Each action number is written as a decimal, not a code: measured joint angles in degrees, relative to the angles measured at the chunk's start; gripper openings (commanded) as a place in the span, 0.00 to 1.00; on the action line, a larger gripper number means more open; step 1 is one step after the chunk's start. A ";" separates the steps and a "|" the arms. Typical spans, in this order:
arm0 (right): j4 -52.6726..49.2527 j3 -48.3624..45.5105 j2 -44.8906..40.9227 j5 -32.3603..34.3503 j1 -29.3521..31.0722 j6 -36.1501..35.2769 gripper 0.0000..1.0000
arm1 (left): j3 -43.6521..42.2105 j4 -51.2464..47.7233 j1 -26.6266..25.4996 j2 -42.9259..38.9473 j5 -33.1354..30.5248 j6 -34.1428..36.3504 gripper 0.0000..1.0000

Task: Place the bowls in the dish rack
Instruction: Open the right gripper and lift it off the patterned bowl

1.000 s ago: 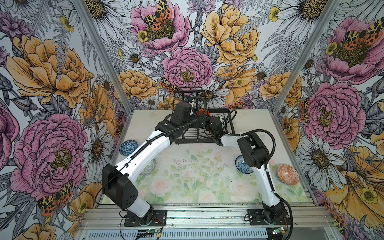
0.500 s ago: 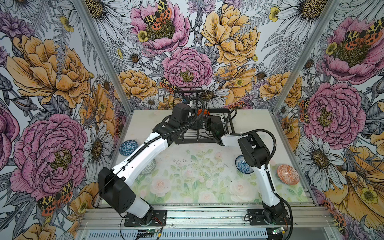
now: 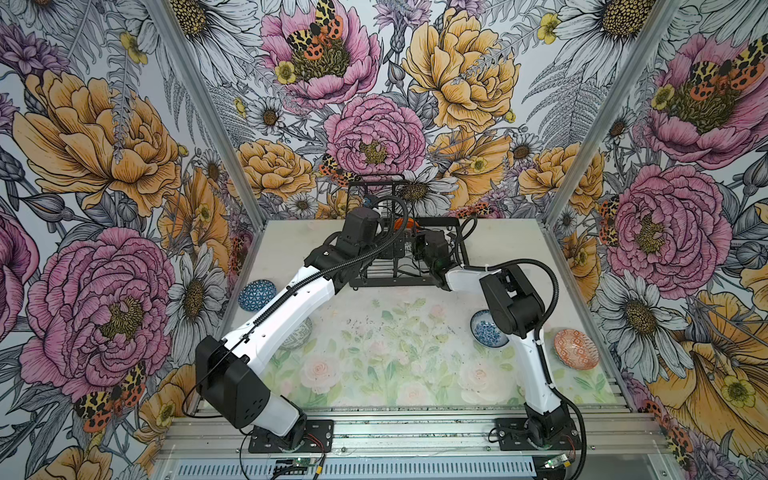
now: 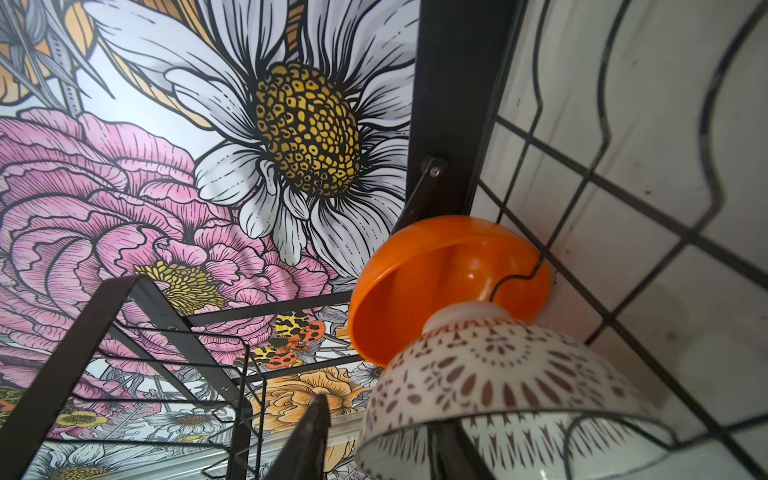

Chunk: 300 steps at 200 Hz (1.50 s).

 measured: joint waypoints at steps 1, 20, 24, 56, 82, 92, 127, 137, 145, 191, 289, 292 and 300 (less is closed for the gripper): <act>0.00 -0.02 -0.02 0.00 0.00 0.00 0.41 | 0.00 0.00 0.00 0.00 0.00 0.00 0.99; 0.04 -0.48 -0.46 -0.22 -0.22 0.00 0.41 | 0.00 0.00 0.00 0.00 -0.17 0.00 0.99; 0.07 -0.59 -0.52 -0.26 -0.24 0.00 0.41 | 0.00 0.00 0.00 0.00 -0.17 0.00 0.99; 0.15 -1.62 -1.18 -0.37 -0.37 0.00 0.41 | 0.00 0.00 0.00 0.00 -0.20 0.02 0.99; 0.17 -1.75 -1.20 -0.42 -0.42 0.00 0.41 | 0.00 0.00 -0.02 0.00 -0.37 0.00 0.99; 0.17 -1.75 -1.25 -0.44 -0.48 0.00 0.41 | 0.00 0.00 -0.02 0.00 -0.39 0.00 0.99; 0.13 -2.03 -1.49 -0.66 -0.59 0.00 0.43 | -0.26 0.00 -0.13 -0.13 -0.42 0.00 0.99; 0.13 -2.08 -1.57 -0.85 -0.63 0.02 0.43 | -0.50 0.00 -0.13 -0.33 -0.44 -0.02 0.99; 0.11 -2.08 -1.62 -0.90 -0.63 0.00 0.43 | -0.63 0.00 -0.13 -0.42 -0.44 -0.02 0.99; 0.04 -2.08 -1.68 -1.49 -0.74 0.00 0.44 | -0.70 0.00 -0.46 -0.44 -0.44 0.00 0.99; -0.48 -1.20 -1.75 -1.92 -0.74 -0.44 0.53 | -0.70 0.00 -0.50 -0.42 -0.44 0.00 0.99; -0.50 -1.20 -1.79 -1.95 -0.74 -0.48 0.54 | -0.70 0.00 -0.50 -0.42 -0.44 0.00 0.99; -0.50 -1.20 -1.84 -1.92 -0.74 -0.48 0.54 | -0.70 0.00 -0.50 -0.42 -0.44 0.00 0.99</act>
